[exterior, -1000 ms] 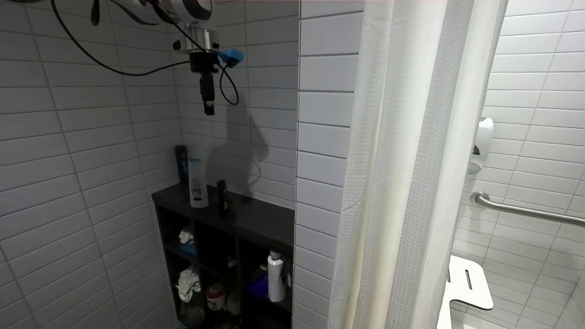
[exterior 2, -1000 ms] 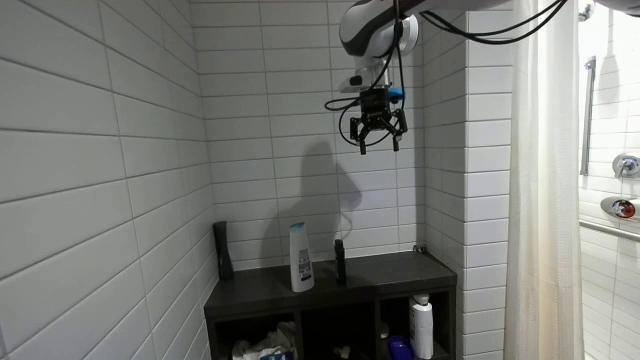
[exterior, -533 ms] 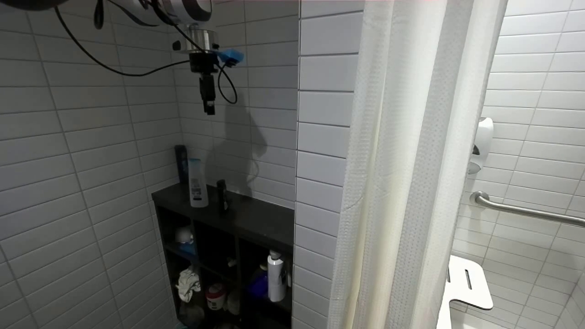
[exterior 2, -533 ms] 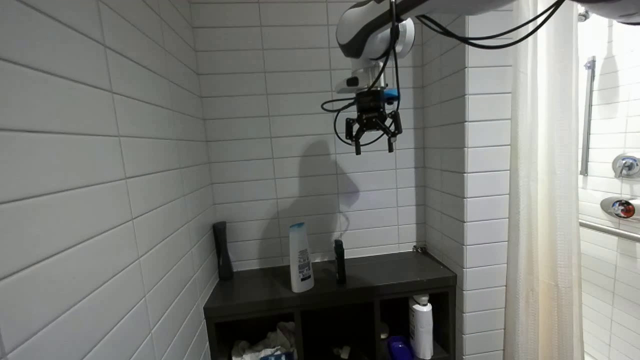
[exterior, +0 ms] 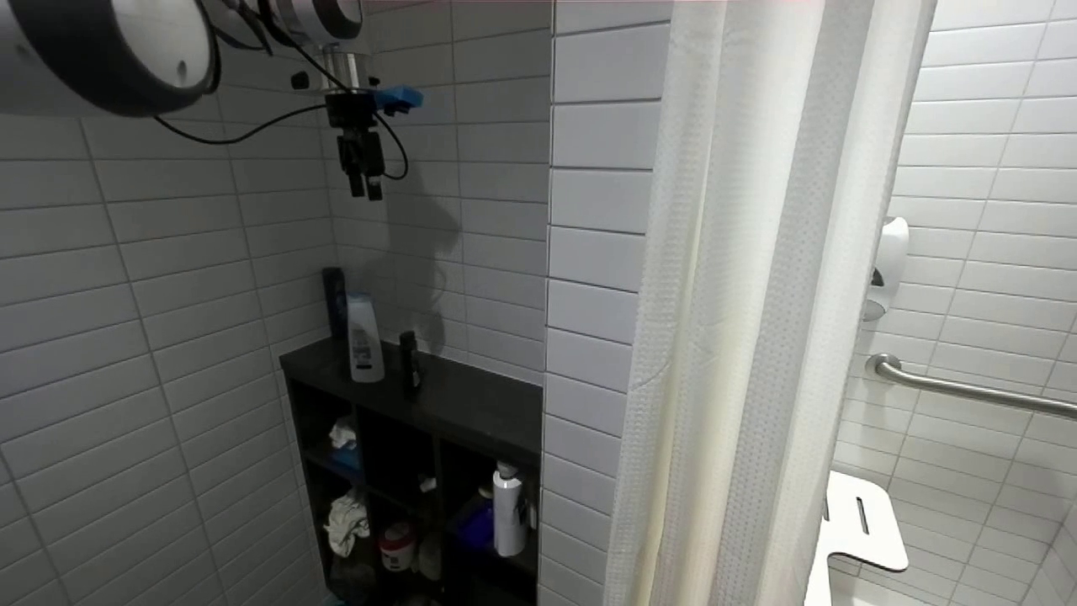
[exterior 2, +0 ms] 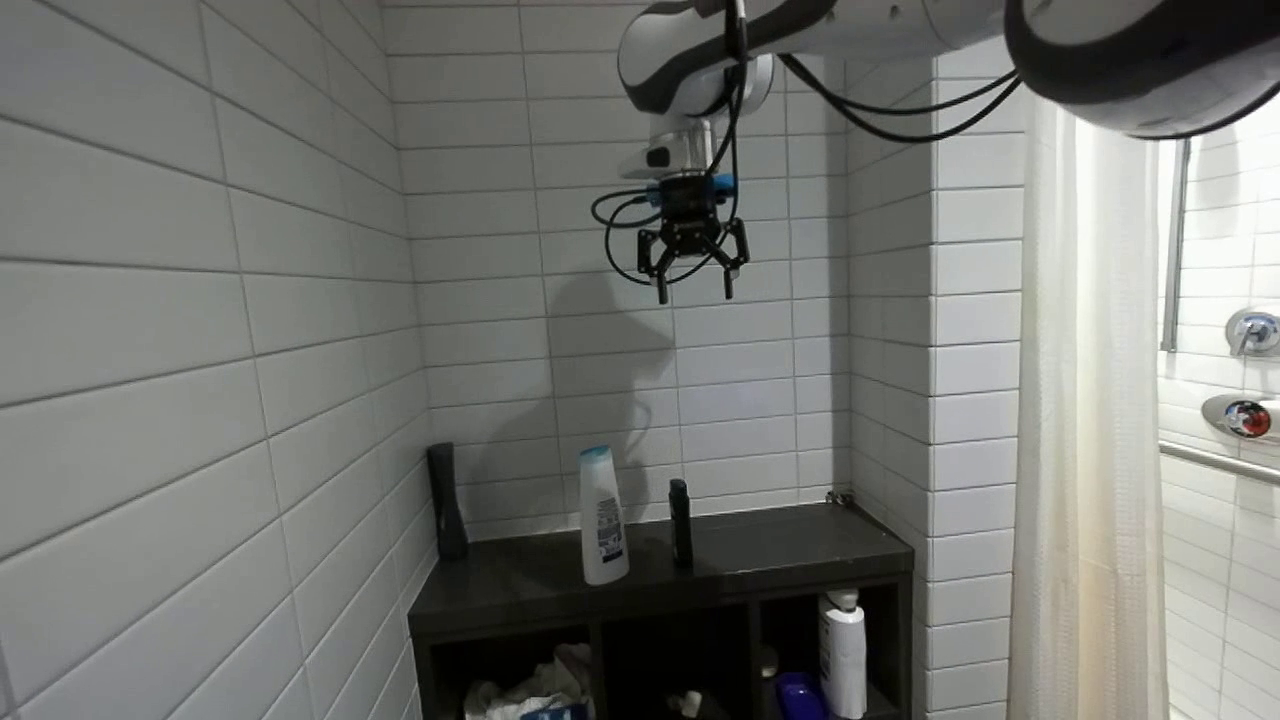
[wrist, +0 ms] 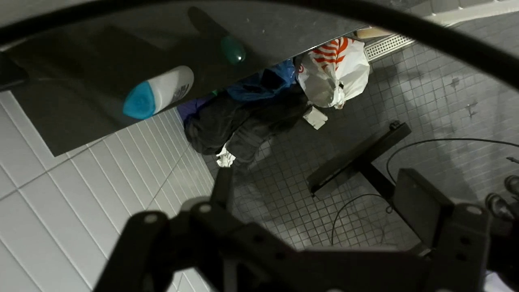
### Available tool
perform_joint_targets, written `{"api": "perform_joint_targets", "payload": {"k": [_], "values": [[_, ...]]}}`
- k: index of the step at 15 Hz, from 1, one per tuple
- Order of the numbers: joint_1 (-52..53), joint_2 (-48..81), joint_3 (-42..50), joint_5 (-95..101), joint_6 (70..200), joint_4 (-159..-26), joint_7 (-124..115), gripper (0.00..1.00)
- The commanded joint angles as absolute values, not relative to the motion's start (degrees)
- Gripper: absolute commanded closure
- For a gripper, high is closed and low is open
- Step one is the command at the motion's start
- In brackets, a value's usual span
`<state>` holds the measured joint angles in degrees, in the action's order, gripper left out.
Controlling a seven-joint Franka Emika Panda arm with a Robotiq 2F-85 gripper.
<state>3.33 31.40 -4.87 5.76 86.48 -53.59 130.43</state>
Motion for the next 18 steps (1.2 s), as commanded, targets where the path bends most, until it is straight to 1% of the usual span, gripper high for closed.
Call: {"api": "perform_joint_targets", "payload": {"k": [1, 5, 10, 17, 18], "values": [[4.54, 37.86, -5.44, 6.88, 81.78, -43.18, 134.42, 0.00], [5.38, 42.30, -5.12, 6.75, 78.03, -36.99, 137.13, 0.00], [4.48, 46.22, -6.34, 3.78, 78.46, -33.37, 142.81, 0.00], [4.61, 49.68, -6.45, 4.30, 75.54, -30.96, 151.43, 0.00], [2.92, 49.69, -13.74, 9.65, 75.59, -31.70, 150.04, 0.00]]}}
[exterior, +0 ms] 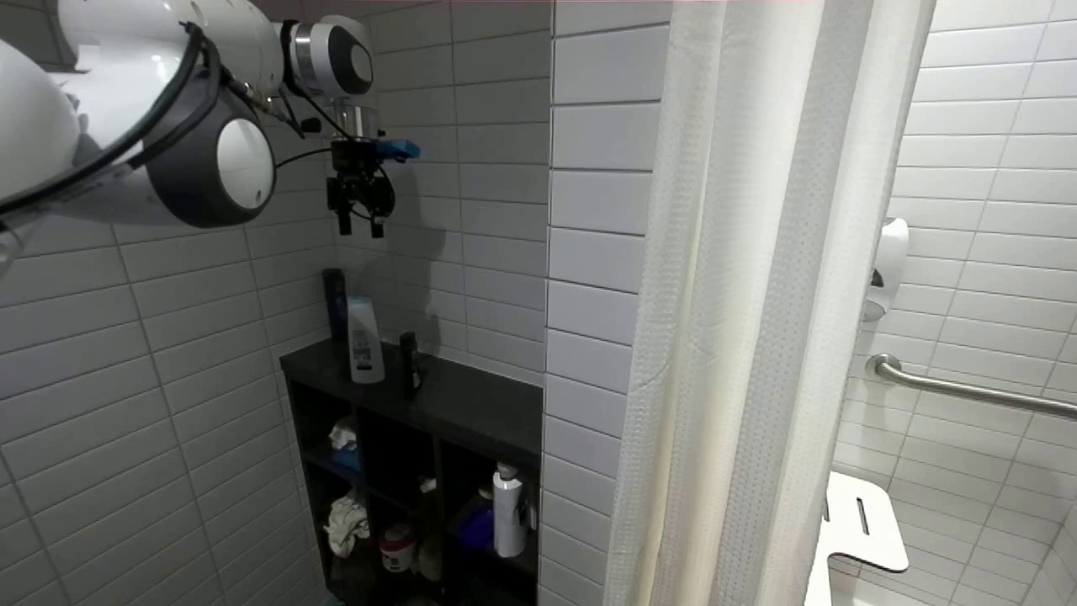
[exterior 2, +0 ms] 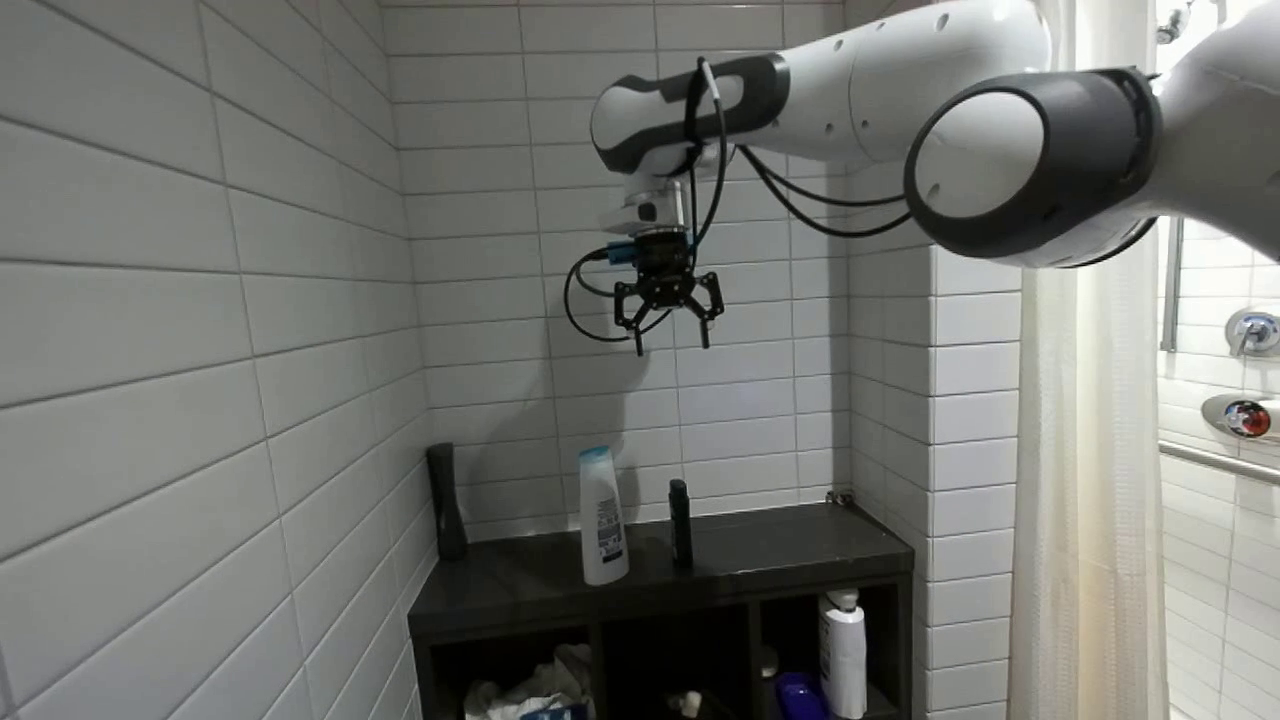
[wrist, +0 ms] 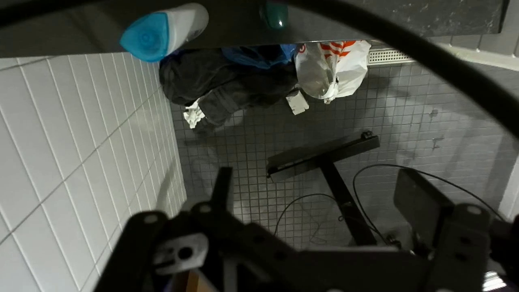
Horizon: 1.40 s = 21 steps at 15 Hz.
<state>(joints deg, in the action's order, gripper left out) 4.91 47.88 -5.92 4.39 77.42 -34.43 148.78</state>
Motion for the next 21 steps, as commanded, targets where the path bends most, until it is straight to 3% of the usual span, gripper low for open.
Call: {"api": "perform_joint_targets", "payload": {"k": [1, 8, 13, 14, 15, 21], "values": [[1.83, 49.46, -19.03, 14.08, 75.81, -32.70, 149.35, 0.00], [-10.85, 48.96, -50.37, 38.36, 76.62, -43.53, 149.09, 0.00], [-18.04, 52.59, -62.50, 48.59, 72.32, -43.66, 149.13, 0.00], [-19.22, 52.91, -64.45, 50.88, 71.25, -44.50, 149.17, 0.00], [-16.96, 52.01, -59.71, 47.27, 72.61, -43.02, 149.17, 0.00], [-18.62, 52.92, -62.88, 49.33, 71.84, -44.05, 149.15, 0.00]]}}
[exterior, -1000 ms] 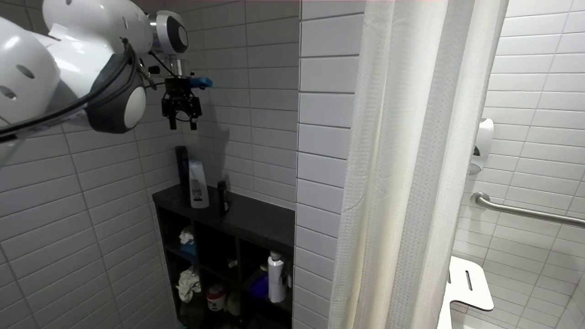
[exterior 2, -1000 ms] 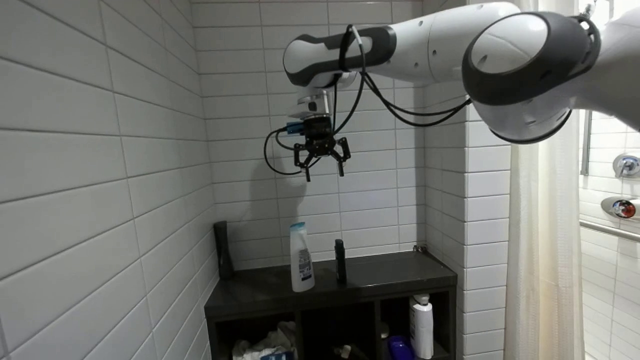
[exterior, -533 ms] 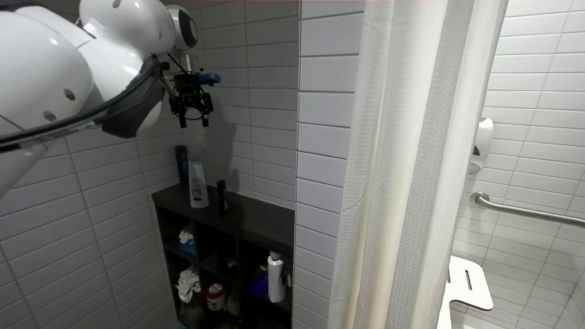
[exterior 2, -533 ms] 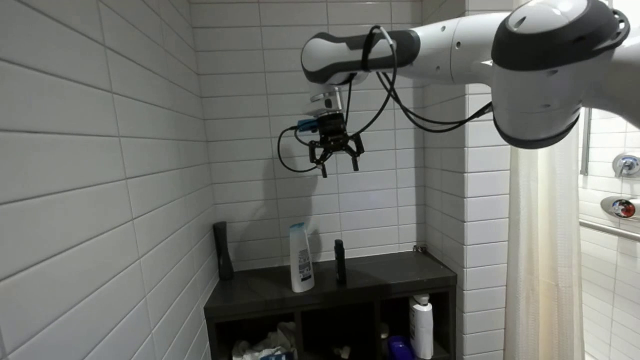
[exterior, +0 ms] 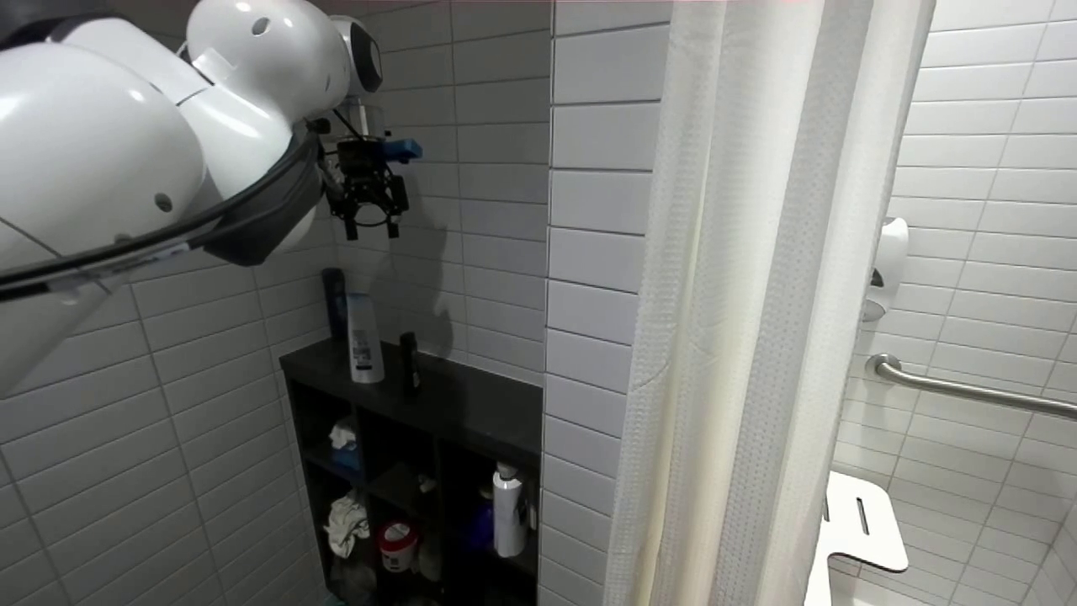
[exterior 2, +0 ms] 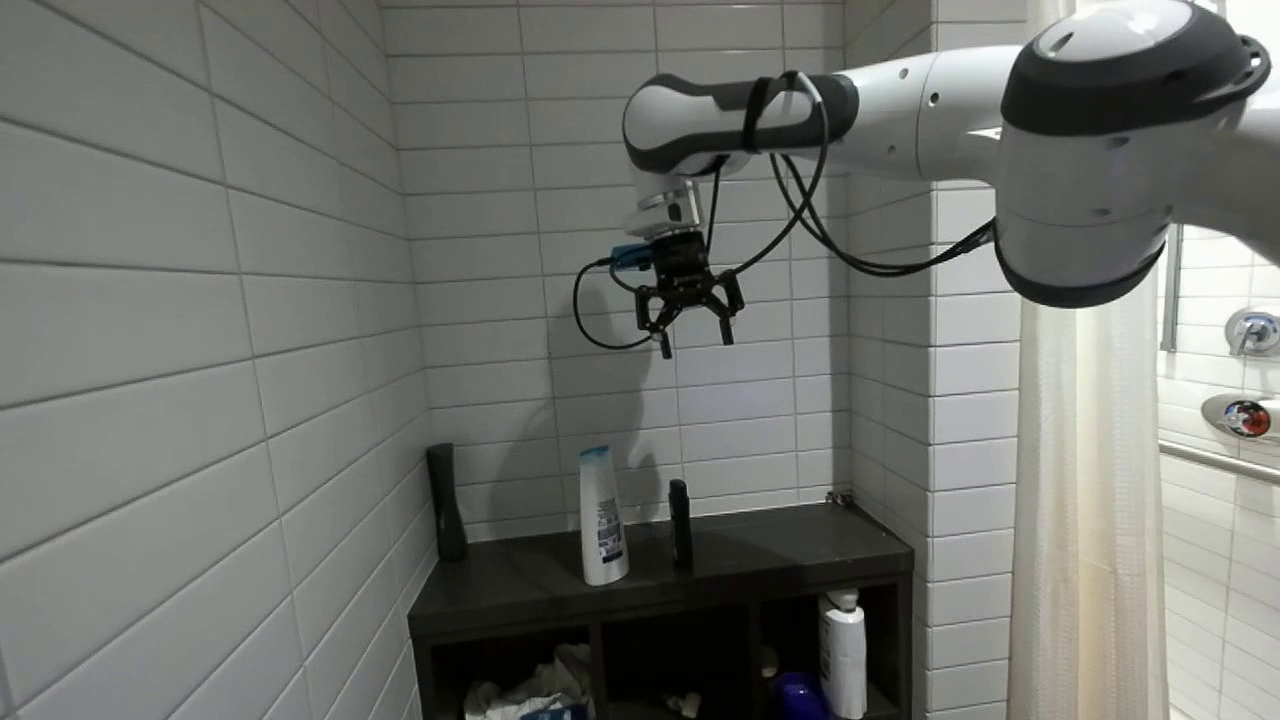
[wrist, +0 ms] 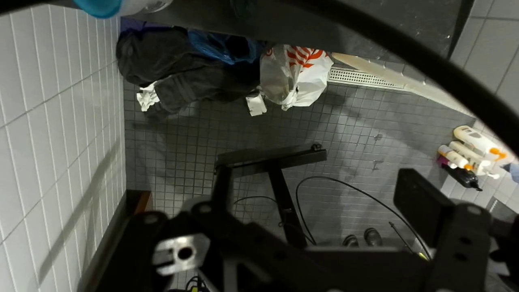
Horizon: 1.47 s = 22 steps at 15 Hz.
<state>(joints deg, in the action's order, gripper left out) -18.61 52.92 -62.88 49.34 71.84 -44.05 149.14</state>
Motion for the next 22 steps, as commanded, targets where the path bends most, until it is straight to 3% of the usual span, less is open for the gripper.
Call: {"api": "perform_joint_targets", "payload": {"k": [1, 8, 12, 16, 22], "values": [[-18.37, 53.26, -62.87, 49.31, 72.45, -43.62, 149.05, 0.00], [-22.01, 52.61, -67.63, 53.09, 75.29, -50.58, 149.15, 0.00], [-32.82, 55.22, -84.06, 62.74, 82.51, -65.68, 149.20, 0.00], [-40.60, 61.76, -97.05, 71.81, 81.69, -76.22, 149.19, 0.00], [-44.88, 72.71, -107.69, 80.04, 76.39, -85.46, 149.21, 0.00]]}}
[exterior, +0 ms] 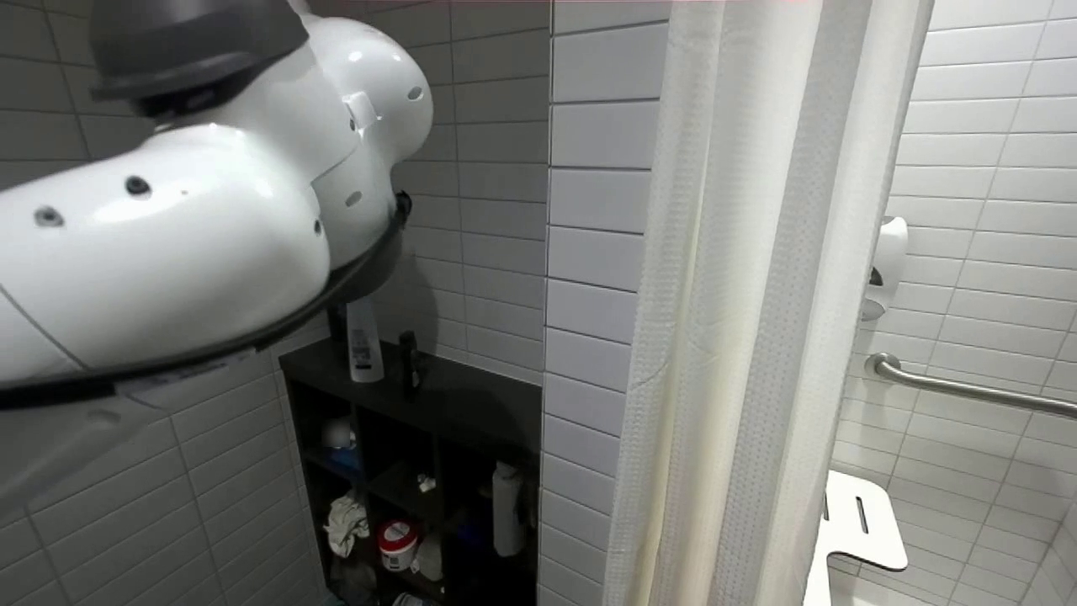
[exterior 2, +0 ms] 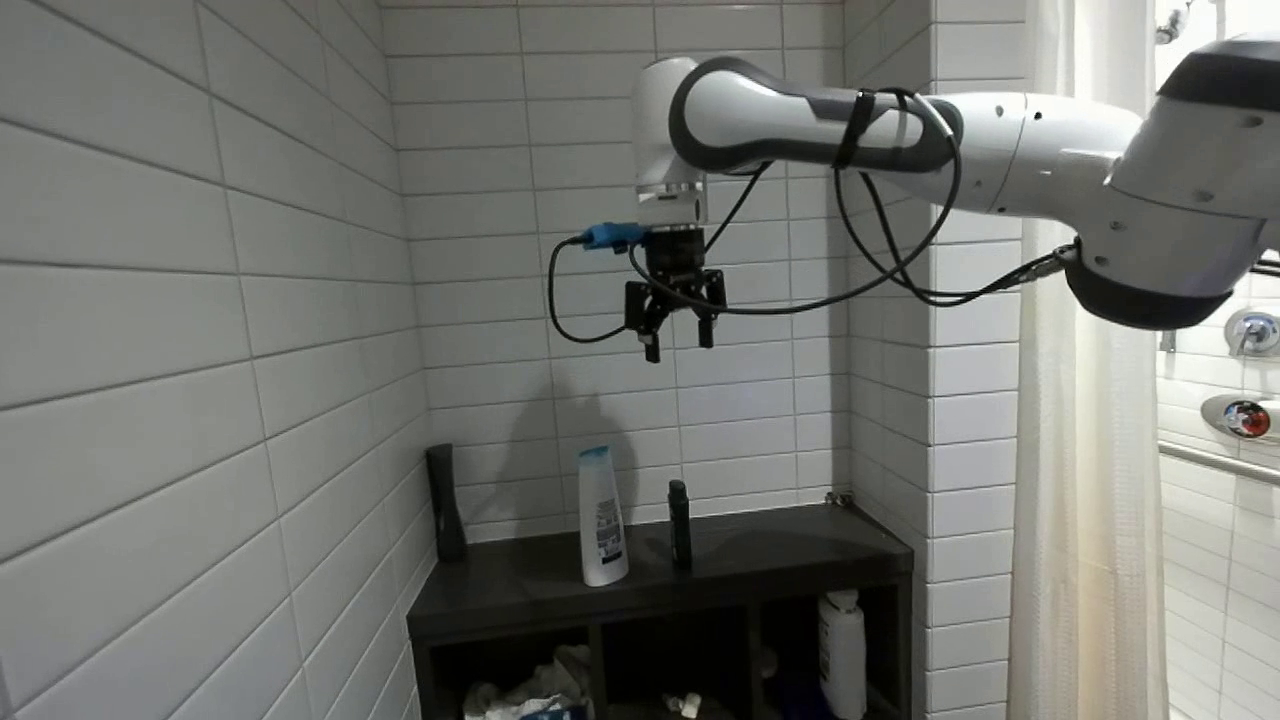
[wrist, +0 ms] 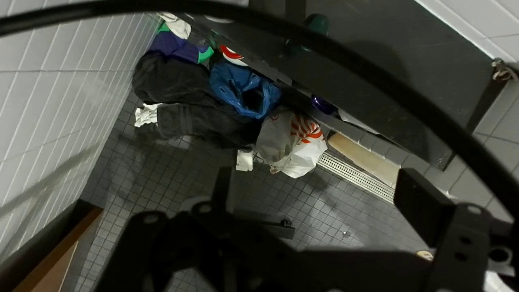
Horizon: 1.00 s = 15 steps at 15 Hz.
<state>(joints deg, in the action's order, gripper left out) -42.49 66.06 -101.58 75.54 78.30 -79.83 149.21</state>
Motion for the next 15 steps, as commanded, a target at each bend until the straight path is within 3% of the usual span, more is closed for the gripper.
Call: {"api": "perform_joint_targets", "payload": {"k": [1, 8, 9, 15], "values": [[-44.96, 74.24, -108.76, 80.89, 75.43, -86.44, 149.22, 0.00], [-42.79, 81.82, -115.30, 82.39, 63.91, -88.34, 149.22, 0.00], [-42.76, 78.63, -111.82, 80.28, 66.86, -86.64, 149.22, 0.00], [-42.58, 78.93, -111.67, 80.29, 66.45, -86.28, 149.16, 0.00]]}}
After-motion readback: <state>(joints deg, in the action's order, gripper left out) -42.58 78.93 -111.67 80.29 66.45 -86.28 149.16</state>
